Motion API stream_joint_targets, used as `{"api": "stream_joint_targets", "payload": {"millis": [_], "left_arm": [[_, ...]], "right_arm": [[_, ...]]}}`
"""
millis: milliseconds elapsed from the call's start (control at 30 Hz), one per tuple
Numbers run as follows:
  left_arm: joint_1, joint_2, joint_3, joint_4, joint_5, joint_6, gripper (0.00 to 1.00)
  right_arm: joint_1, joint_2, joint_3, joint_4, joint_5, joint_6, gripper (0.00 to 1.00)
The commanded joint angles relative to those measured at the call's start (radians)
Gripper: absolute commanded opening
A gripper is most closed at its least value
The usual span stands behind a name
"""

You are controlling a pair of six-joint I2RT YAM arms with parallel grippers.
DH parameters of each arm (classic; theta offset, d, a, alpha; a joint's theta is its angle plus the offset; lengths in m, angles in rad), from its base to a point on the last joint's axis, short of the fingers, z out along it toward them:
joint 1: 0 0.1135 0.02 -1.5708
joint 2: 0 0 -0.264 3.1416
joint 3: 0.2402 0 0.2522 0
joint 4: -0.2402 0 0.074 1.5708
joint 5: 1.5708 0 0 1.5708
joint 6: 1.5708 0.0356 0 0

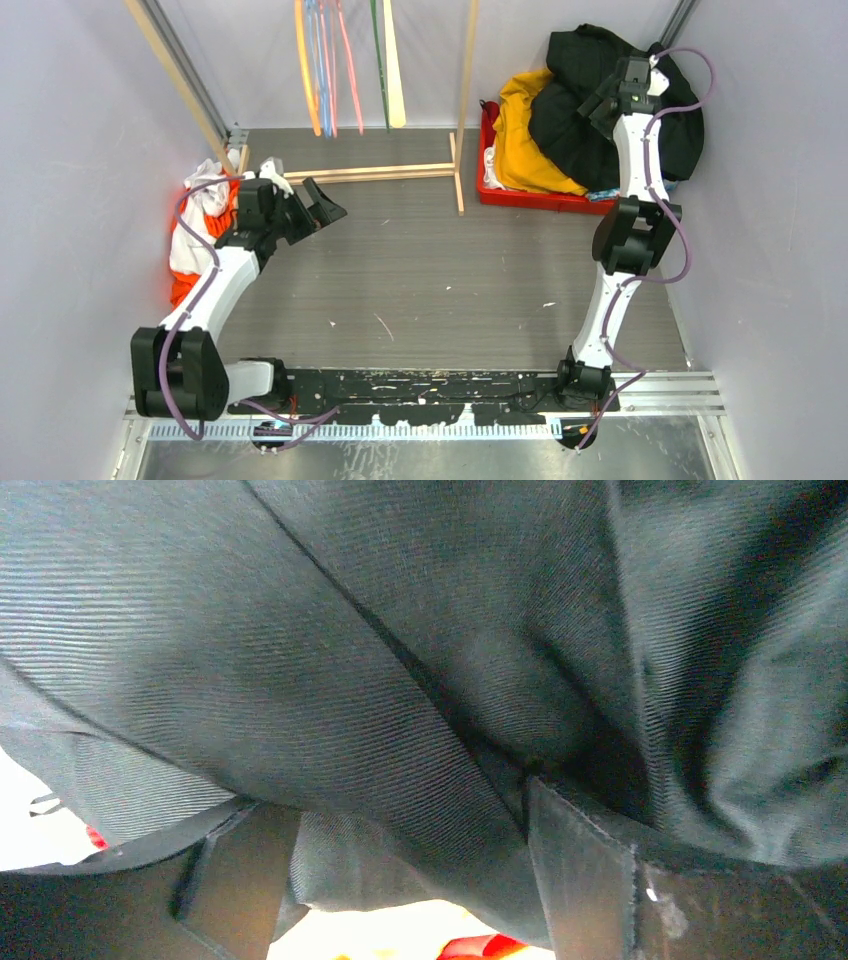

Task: Place the skirt on the hanger
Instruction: Pick up the skirt from the bin, then place the skirt at the center of the board.

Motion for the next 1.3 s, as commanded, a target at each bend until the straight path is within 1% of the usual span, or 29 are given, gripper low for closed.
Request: {"api": "stream_joint_targets", "payload": {"millis": [0,33,67,100,133,167,233,267,300,400,467,567,667,767,867,967,1033,1067,1100,1167,1200,1267], "left_arm": [[-0.034,-0.076,0.030,-0.010,-0.027,0.016,0.97],[-0.041,-0.084,0.039,-0.026,-0.019,0.024,0.94],[-0.046,-0.097,0.037,-0.029,-0.019,0.023,0.93],[-0.049,-0.116,0.023,-0.015,-0.018,0.016,0.91],[-0.051,-0.136,0.004,0.005,-0.011,0.010,0.89],[-0.052,-0.159,-0.017,0.020,-0.011,0.004,0.85],[-0.052,-0.192,-0.052,0.036,-0.014,-0.004,0.80],[-0.052,-0.202,-0.054,0.031,-0.017,-0.005,0.78],[-0.052,-0.207,-0.053,0.019,-0.022,-0.007,0.77],[-0.057,-0.222,-0.044,-0.008,-0.026,-0.013,0.73],[-0.066,-0.233,-0.035,-0.026,-0.023,-0.013,0.72],[-0.074,-0.253,-0.024,-0.052,-0.020,-0.014,0.72],[-0.073,-0.281,-0.022,-0.068,-0.005,-0.015,0.72],[-0.073,-0.309,-0.018,-0.093,0.015,-0.017,0.72],[-0.073,-0.329,-0.005,-0.130,0.036,-0.015,0.72],[-0.073,-0.363,0.005,-0.185,0.028,0.000,0.72],[-0.073,-0.391,0.012,-0.217,0.011,0.013,0.72],[-0.073,-0.401,0.016,-0.245,0.000,0.021,0.72],[-0.074,-0.410,0.021,-0.260,-0.008,0.028,0.72],[-0.073,-0.421,0.031,-0.305,-0.029,0.043,0.72],[-0.073,-0.425,0.034,-0.330,-0.033,0.049,0.72],[-0.073,-0.431,0.035,-0.348,-0.021,0.055,0.72]], "right_arm": [[-0.005,-0.033,-0.020,0.085,-0.138,0.031,0.73],[-0.005,-0.029,-0.029,0.088,-0.147,0.036,0.60],[-0.004,-0.029,-0.036,0.090,-0.158,0.038,0.47],[-0.003,-0.034,-0.045,0.090,-0.166,0.039,0.31],[-0.003,-0.050,-0.066,0.097,-0.169,0.039,0.22],[-0.002,-0.077,-0.103,0.116,-0.173,0.038,0.17],[0.000,-0.151,-0.192,0.159,-0.188,0.036,0.06],[0.004,-0.195,-0.231,0.172,-0.200,0.035,0.02],[0.007,-0.241,-0.275,0.183,-0.215,0.032,0.01],[0.040,-0.431,-0.421,0.217,-0.252,0.019,0.01],[0.094,-0.555,-0.517,0.240,-0.261,-0.005,0.01],[0.207,-0.720,-0.646,0.242,-0.267,-0.028,0.01],[0.357,-0.835,-0.739,0.230,-0.295,-0.036,0.01],[0.530,-0.914,-0.814,0.207,-0.286,-0.032,0.01],[0.720,-0.968,-0.905,0.231,-0.293,0.013,0.01],[0.910,-0.955,-1.003,0.286,-0.260,0.051,0.01],[1.006,-0.901,-1.066,0.370,-0.266,0.069,0.01],[1.037,-0.865,-1.099,0.409,-0.266,0.088,0.04],[1.059,-0.822,-1.114,0.457,-0.287,0.102,0.13],[1.083,-0.737,-1.135,0.525,-0.372,0.115,0.38],[1.097,-0.712,-1.138,0.528,-0.399,0.113,0.45],[1.113,-0.726,-1.162,0.533,-0.428,0.092,0.58]]}}
